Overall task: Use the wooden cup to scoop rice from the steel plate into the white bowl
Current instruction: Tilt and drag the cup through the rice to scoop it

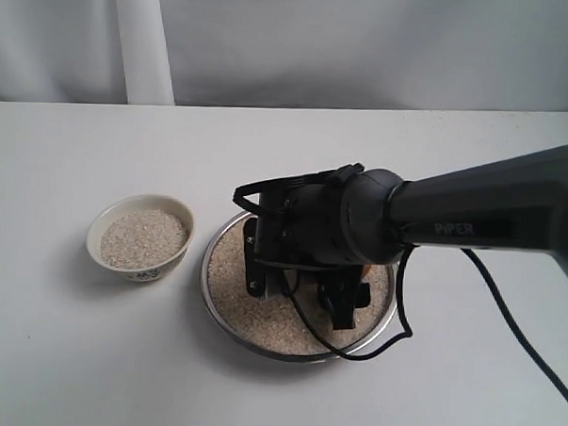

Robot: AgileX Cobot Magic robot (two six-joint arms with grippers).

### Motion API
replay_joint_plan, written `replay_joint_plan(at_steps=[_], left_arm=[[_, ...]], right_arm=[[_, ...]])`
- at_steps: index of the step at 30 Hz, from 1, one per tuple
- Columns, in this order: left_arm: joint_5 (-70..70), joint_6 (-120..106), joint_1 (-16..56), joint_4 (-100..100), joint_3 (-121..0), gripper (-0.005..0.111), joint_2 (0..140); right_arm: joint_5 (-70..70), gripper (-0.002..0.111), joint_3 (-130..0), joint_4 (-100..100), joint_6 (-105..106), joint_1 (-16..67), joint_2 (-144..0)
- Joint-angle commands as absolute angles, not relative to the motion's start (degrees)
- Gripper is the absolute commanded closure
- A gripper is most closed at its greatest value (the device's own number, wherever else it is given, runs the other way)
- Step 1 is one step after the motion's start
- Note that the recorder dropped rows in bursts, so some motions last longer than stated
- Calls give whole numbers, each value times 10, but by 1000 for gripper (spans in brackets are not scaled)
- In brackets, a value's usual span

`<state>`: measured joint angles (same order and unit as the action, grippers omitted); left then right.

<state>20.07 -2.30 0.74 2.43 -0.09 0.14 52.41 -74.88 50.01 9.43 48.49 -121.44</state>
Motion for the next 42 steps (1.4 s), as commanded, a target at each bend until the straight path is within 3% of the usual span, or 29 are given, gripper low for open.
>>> replay_joint_plan(at_steps=[1,24,42], left_arm=[[197,-21,9,24,0,107,0],[197,-21,9,24,0,107,0],[197,-21,9,24,0,107,0]], right_arm=[[454,108,-747,470,78,486,-1229],[350,108,-723,379,57,444,-1224],[93,108,-571,330,8,358,-1137]])
